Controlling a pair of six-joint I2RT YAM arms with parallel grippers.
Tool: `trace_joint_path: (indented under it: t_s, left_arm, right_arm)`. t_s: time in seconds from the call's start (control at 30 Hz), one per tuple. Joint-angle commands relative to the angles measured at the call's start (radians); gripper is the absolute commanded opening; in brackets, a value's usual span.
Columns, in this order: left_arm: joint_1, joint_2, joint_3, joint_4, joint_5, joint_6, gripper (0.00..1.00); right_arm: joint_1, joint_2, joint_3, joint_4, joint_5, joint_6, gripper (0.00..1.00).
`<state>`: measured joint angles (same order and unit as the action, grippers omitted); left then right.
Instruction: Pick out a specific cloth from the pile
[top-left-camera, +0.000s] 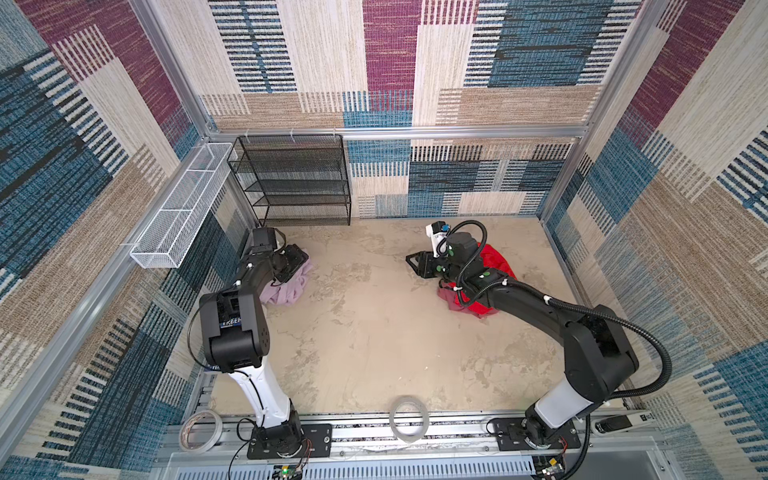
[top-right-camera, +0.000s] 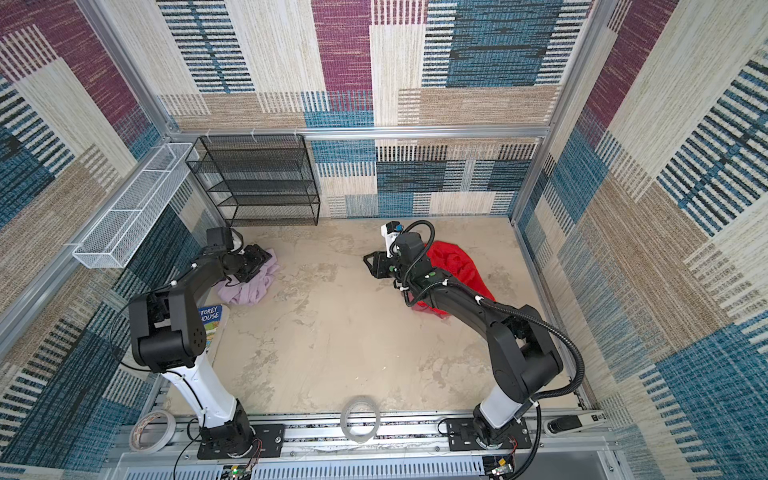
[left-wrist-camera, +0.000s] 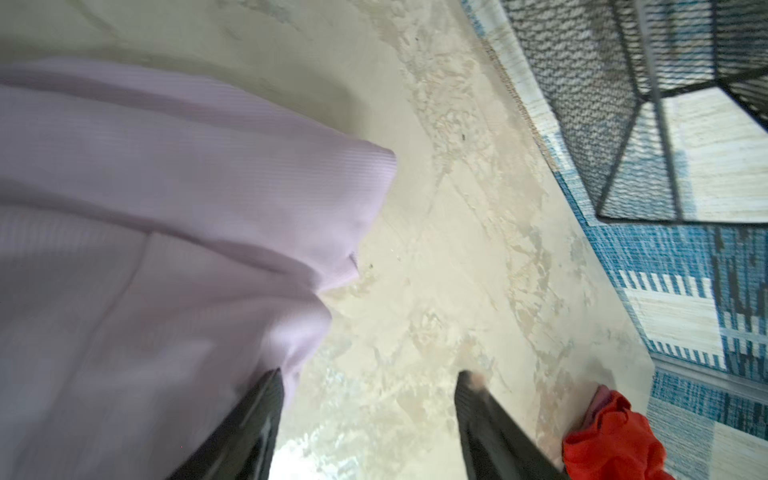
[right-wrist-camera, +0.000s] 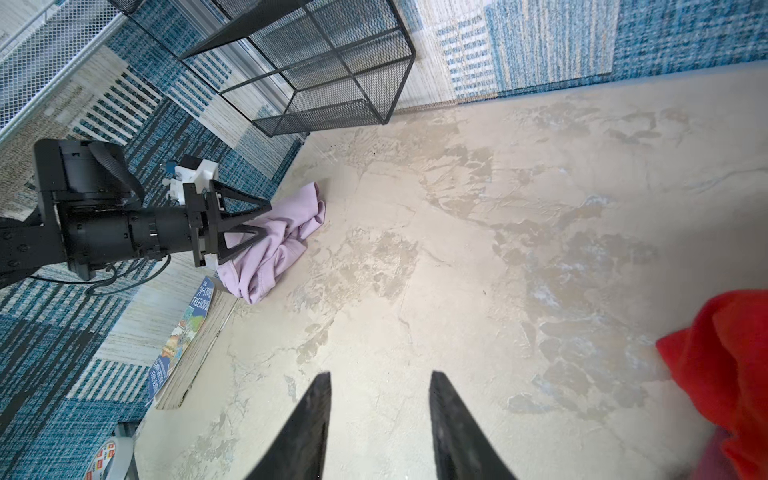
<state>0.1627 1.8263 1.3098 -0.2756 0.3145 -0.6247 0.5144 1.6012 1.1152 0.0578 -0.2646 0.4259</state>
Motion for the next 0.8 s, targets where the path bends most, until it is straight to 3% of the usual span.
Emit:
trace_joint_path:
  t_s: [0.0, 0.2, 0.27, 0.3, 0.33, 0.57, 0.63, 0.77]
  left_arm:
    - [-0.025, -0.09, -0.048, -0.002, -0.047, 0.032, 0.71]
    - [-0.107, -0.326, -0.16, -0.036, -0.126, 0.127, 0.71]
    - [-0.148, -0.415, -0.216, -0.036, -0.203, 0.185, 0.73]
    - [-0.168, -0.459, -0.251, -0.033, -0.257, 0.217, 0.8]
    - [-0.185, -0.5, -0.291, -0.021, -0.304, 0.247, 0.99]
    - [-0.189, -0.643, -0.566, 0.2, -0.447, 0.361, 0.99]
    - [-0.189, -0.672, -0.657, 0.322, -0.451, 0.442, 0.99]
    - [-0.189, -0.709, -0.789, 0.52, -0.502, 0.481, 0.99]
  right_arm:
    - [-0.026, -0.052, -0.036, 0.046, -0.015, -0.007, 0.46]
    - [-0.116, -0.199, -0.149, 0.06, 0.011, -0.049, 0.71]
    - [-0.161, -0.257, -0.211, 0.083, 0.043, -0.077, 1.0]
    - [-0.19, -0.287, -0.24, 0.086, 0.052, -0.097, 1.0]
    - [-0.219, -0.311, -0.265, 0.085, 0.066, -0.129, 1.0]
    - [-0.346, -0.448, -0.516, 0.272, 0.417, -0.328, 1.0]
    - [-0.37, -0.437, -0.598, 0.378, 0.493, -0.363, 1.0]
    - [-0.38, -0.367, -0.756, 0.661, 0.595, -0.445, 1.0]
